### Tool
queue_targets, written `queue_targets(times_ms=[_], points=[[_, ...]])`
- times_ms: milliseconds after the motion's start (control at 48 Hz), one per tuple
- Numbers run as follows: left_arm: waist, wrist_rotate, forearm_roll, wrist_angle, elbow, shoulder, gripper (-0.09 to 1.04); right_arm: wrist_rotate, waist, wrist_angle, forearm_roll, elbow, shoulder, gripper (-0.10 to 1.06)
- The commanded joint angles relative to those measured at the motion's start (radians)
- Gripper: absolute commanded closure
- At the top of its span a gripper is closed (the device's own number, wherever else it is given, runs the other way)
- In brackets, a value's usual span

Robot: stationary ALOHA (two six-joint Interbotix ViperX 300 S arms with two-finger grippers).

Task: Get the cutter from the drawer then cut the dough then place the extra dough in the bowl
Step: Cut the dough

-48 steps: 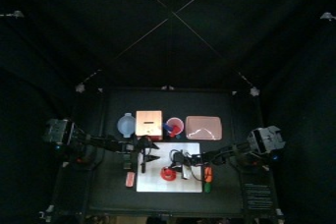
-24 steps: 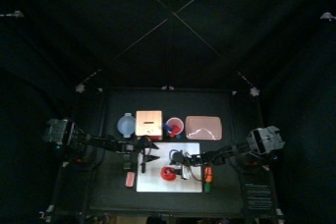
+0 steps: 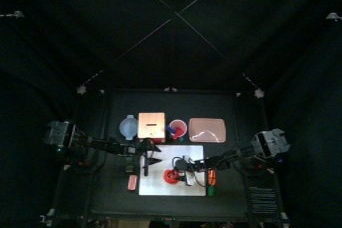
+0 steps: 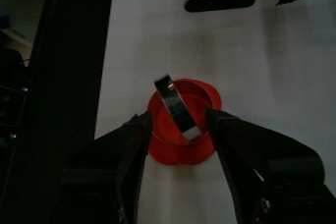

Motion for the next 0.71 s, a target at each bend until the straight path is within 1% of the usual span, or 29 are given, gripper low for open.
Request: queue_targets(times_ms=[21,125,229,292,375,479,542,667,708], points=[[-0.003,0.002,-0.002,-0.006,-0.011,-0.015,0.05,-0.003,0.000,0.006,-0.009,-0.014,-0.041,0.13],[-0.012,0.005,0.003,-0.005,-0.009,-0.025,0.05,-0.003,-0.003,0.040,-0.025,0.002,-0.074,0.13],[-0.009,0.014,0.037,-0.005,-0.002,-0.026,0.04,-0.011,-0.006,0.072,-0.032,0.018,-0.112,0.13],[-0.008,0.025,0.051,-0.005,0.005,-0.034,0.04,-0.014,-0.006,0.084,-0.046,0.026,-0.138,0.13],[-0.005,0.034,0.041,-0.006,0.008,-0.064,0.04,-0.005,-0.006,0.097,-0.072,0.037,-0.179,0.13],[-0.006,0.035,0.012,-0.018,0.008,-0.107,0.04,0.000,-0.006,0.100,-0.084,0.048,-0.232,0.13],[-0.008,0.040,0.003,-0.028,0.008,-0.130,0.04,-0.006,-0.003,0.100,-0.092,0.058,-0.270,0.13],[-0.012,0.041,0.020,-0.032,0.003,-0.160,0.04,-0.011,-0.008,0.097,-0.103,0.089,-0.337,0.13],[-0.012,0.041,0.025,-0.032,0.000,-0.166,0.04,0.000,-0.012,0.097,-0.104,0.097,-0.362,0.13]])
